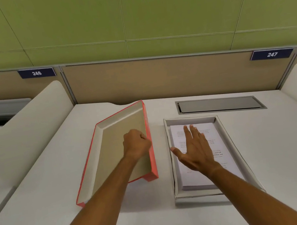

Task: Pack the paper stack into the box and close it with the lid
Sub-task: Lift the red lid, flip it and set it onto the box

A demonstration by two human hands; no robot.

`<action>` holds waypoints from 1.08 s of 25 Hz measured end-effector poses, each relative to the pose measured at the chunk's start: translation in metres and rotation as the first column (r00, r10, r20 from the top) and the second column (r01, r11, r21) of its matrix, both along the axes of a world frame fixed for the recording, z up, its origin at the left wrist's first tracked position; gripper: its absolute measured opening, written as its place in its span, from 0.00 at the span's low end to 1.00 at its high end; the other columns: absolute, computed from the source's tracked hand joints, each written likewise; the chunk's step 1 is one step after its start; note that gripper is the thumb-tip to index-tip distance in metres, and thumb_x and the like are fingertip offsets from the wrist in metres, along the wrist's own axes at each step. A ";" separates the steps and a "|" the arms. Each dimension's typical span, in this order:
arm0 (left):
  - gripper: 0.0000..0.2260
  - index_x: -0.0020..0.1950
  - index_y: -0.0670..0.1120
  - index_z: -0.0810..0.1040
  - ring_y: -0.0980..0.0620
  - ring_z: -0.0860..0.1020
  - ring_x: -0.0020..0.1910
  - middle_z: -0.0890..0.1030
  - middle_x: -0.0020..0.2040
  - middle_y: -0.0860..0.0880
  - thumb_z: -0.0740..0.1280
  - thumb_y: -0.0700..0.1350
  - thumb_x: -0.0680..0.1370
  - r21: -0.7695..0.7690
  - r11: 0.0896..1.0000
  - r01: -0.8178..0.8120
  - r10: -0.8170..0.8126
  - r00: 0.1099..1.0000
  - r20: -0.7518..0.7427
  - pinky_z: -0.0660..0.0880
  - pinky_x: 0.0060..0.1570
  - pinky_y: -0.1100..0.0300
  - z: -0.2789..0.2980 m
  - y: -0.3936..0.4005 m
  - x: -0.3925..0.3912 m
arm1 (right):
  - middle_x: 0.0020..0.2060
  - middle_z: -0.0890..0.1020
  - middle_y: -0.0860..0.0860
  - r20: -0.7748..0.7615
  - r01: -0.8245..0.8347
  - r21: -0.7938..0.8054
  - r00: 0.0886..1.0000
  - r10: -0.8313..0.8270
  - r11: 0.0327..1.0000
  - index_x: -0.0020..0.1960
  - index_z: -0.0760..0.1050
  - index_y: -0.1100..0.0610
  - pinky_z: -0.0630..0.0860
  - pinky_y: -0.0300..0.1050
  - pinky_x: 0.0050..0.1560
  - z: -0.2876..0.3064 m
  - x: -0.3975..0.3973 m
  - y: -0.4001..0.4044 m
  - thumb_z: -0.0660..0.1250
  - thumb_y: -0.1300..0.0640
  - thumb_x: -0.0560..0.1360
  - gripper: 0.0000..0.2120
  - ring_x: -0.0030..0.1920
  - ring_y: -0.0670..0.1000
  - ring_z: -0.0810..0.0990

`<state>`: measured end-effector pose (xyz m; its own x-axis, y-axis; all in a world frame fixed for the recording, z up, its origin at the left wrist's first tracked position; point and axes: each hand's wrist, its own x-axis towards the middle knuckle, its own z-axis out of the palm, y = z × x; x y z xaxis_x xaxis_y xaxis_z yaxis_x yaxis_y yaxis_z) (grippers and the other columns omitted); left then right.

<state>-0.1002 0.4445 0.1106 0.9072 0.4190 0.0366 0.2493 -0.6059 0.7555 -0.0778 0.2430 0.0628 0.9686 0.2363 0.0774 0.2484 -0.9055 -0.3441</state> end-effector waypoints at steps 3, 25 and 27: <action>0.04 0.34 0.41 0.83 0.46 0.84 0.37 0.85 0.39 0.42 0.71 0.35 0.69 -0.290 0.954 -0.076 0.124 0.981 0.151 0.83 0.39 0.53 0.043 0.020 0.001 | 0.81 0.49 0.53 -0.099 0.013 0.213 0.995 0.008 0.977 0.80 0.45 0.54 0.46 0.54 0.78 0.008 0.006 0.011 0.58 0.35 0.76 0.41 0.80 0.56 0.47; 0.12 0.59 0.37 0.79 0.47 0.83 0.42 0.83 0.47 0.42 0.62 0.39 0.79 -0.854 0.520 0.000 -0.066 0.997 -0.040 0.81 0.39 0.57 0.038 0.037 -0.004 | 0.53 0.85 0.60 -0.684 0.662 0.729 0.693 0.229 0.177 0.61 0.78 0.58 0.82 0.62 0.47 0.010 0.045 -0.113 0.62 0.46 0.79 0.19 0.47 0.65 0.85; 0.12 0.55 0.39 0.81 0.49 0.83 0.39 0.84 0.42 0.44 0.67 0.46 0.78 -0.825 0.565 -0.025 -0.109 0.989 -0.104 0.82 0.38 0.58 0.022 0.024 0.005 | 0.55 0.84 0.61 -0.684 0.651 0.729 0.710 0.170 0.212 0.63 0.77 0.59 0.82 0.62 0.49 0.008 0.046 -0.134 0.62 0.47 0.79 0.19 0.49 0.66 0.85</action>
<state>-0.0953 0.4687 0.1326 0.8921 0.1681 -0.4194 0.3735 0.2481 0.8938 -0.0320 0.1093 0.0710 0.8623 0.1397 -0.4867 -0.5055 0.1817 -0.8435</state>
